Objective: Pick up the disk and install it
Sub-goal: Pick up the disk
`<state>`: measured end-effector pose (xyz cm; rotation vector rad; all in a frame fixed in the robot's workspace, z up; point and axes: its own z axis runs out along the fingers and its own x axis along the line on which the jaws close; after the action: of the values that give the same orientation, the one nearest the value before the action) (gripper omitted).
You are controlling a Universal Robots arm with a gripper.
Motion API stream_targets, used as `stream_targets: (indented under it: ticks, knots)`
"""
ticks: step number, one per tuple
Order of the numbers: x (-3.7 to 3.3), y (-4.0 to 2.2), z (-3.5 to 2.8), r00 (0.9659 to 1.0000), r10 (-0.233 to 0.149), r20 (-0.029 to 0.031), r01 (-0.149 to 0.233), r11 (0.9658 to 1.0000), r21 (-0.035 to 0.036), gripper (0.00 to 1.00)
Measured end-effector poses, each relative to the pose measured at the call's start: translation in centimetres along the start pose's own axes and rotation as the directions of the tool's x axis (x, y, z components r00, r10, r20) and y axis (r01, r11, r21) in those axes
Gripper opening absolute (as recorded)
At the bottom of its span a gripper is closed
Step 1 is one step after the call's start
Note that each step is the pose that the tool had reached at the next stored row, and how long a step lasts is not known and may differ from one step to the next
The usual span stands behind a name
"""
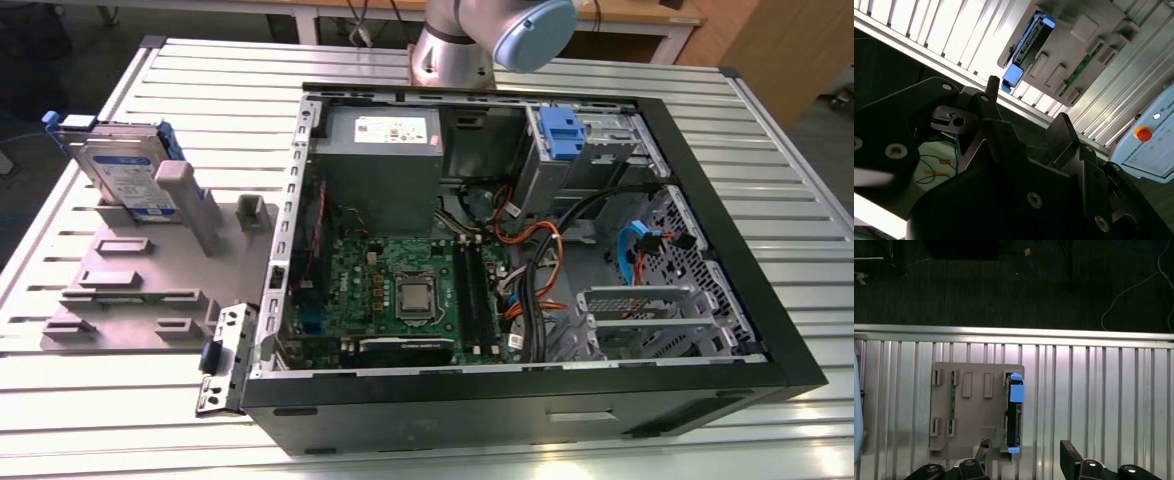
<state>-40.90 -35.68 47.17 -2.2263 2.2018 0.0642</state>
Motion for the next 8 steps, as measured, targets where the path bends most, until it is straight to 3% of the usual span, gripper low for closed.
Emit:
stream_targets:
  ticks: [8]
  knots:
    - [0.02, -0.01, 0.4, 1.0, 0.0, 0.0, 0.0, 1.0, 0.0, 0.65]
